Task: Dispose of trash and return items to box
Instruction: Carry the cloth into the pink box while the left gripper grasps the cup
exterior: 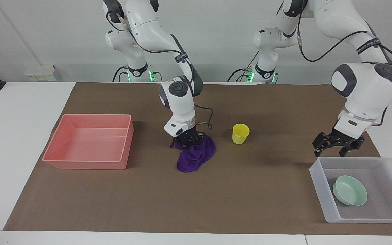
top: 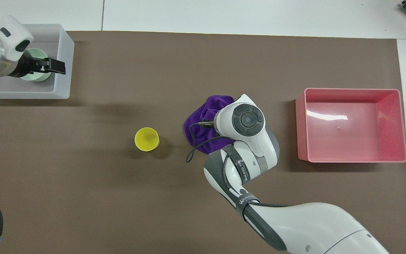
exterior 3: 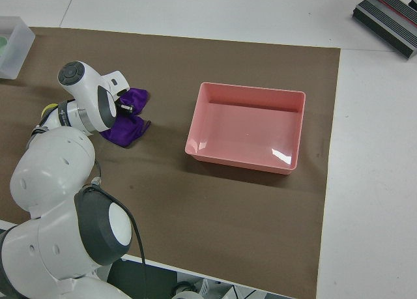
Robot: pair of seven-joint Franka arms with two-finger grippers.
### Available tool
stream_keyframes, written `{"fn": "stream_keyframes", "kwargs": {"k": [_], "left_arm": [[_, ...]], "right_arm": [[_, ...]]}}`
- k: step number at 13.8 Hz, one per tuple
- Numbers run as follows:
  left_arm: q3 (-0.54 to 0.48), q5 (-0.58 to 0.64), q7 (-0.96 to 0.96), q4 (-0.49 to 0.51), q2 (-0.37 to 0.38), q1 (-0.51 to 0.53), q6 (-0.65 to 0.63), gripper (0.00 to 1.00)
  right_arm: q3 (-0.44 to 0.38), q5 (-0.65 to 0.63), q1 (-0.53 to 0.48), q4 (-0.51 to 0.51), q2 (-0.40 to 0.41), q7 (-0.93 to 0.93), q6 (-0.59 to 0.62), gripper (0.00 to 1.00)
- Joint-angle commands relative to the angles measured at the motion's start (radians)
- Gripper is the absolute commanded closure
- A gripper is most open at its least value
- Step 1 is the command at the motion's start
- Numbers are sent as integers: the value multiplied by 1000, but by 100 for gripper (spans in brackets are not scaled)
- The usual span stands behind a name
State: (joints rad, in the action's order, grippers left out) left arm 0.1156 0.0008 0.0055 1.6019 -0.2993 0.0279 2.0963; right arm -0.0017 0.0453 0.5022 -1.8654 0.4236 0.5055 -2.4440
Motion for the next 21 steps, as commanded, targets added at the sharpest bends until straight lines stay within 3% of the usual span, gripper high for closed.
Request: {"fn": "stream_keyframes", "kwargs": {"k": [1,4,7,14,20,21], "left_arm": [[-19,-2,-45,143,61,-92,69,0],[-17,-2,-45,347,126,-196,275,0],[-16,-2,-45,469,172,-259,327,0],[-13,-4,-51,519,210,-328,237,0],[-13,-4,-123,683,261,-370,367,0],[-13,-4,-181,703,259,-371,437,32]], "right_arm": [[-1,-18,-25,15,-72,28,112,100],[-1,-18,-69,18,-189,28,222,100],[-1,-18,-129,37,-284,25,348,100],[-3,-41,-220,41,-414,-1,482,100],[-1,-76,-401,41,-427,-266,497,100],[-1,-74,-431,35,-427,-313,488,100]]}}
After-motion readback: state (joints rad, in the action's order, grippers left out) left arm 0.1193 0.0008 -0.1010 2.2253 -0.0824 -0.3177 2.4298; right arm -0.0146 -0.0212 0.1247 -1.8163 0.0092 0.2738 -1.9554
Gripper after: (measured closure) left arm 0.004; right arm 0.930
